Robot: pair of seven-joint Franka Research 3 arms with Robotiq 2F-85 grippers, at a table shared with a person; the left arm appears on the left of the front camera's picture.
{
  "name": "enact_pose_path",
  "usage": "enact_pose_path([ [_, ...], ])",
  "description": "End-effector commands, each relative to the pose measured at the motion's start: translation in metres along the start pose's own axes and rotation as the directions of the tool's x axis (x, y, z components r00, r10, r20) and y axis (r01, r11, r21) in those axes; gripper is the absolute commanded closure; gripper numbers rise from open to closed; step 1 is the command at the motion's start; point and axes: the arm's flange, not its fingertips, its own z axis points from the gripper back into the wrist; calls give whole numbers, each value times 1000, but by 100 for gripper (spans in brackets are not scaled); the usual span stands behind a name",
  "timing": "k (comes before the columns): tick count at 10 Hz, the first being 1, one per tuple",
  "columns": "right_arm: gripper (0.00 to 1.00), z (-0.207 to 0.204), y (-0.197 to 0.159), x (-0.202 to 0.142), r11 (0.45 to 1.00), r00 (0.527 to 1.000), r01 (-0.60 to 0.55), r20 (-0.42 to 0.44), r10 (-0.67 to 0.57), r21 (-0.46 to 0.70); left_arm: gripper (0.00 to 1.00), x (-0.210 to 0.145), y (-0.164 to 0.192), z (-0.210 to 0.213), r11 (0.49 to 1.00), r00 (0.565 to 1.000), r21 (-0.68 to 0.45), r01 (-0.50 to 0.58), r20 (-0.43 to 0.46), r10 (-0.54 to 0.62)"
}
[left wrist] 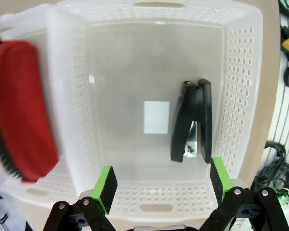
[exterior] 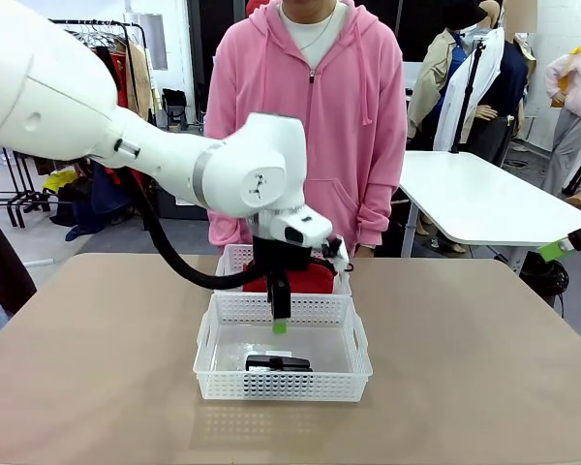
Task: Distribute items into two baskets.
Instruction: Place the picked Stapler into the Organizing basket as instructed by the person.
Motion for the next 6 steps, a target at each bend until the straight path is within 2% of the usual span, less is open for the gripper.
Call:
enact_pose_path([
  [1, 0, 0, 0, 2, 1000, 1000, -2, 19, 2, 11, 0, -39, 12, 53, 996, 987, 25, -85, 140, 80],
  [3, 0, 0, 0, 2, 1000, 1000, -2, 19, 2, 11, 0, -96, 31, 97, 969, 937, 14, -247, 258, 235],
  [5, 0, 0, 0, 2, 1000, 1000, -2, 19, 2, 11, 0, -140, 29, 135, 940, 865, -21, -342, 385, 323],
  [6, 0, 0, 0, 2, 1000, 1000, -2, 19, 2, 11, 0, -163, 27, 146, 912, 835, -26, -409, 393, 385],
])
